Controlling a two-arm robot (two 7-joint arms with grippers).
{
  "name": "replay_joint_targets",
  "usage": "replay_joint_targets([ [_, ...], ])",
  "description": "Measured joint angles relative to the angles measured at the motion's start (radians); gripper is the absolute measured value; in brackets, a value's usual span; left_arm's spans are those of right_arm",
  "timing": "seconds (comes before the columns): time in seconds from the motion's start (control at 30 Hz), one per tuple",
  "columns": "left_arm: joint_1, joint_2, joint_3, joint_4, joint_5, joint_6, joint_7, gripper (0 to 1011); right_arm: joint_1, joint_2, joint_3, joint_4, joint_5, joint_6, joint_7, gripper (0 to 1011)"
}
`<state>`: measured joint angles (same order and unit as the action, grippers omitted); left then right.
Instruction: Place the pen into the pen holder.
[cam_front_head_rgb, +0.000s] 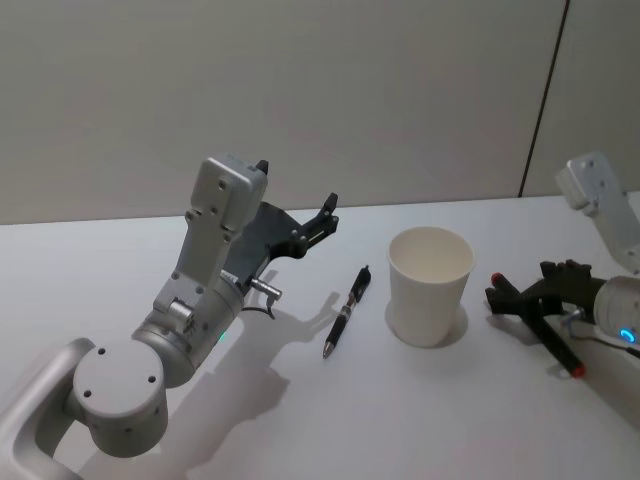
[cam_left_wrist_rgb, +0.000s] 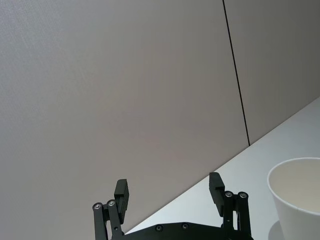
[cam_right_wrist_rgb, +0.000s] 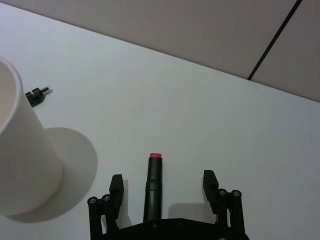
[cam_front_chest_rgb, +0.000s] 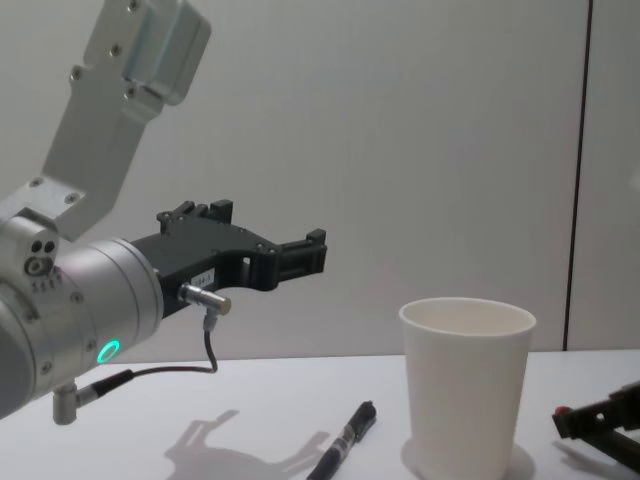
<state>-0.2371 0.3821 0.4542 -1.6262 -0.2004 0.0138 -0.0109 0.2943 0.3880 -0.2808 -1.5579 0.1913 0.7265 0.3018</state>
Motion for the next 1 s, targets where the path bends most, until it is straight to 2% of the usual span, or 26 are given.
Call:
replay_joint_targets([
  [1.0,0.000,0.000,0.000,0.000,0.000,0.000,0.000,1001,-0.025,-0.001,-0.005,0.003,0.003,-0.018,-0.010,1001],
])
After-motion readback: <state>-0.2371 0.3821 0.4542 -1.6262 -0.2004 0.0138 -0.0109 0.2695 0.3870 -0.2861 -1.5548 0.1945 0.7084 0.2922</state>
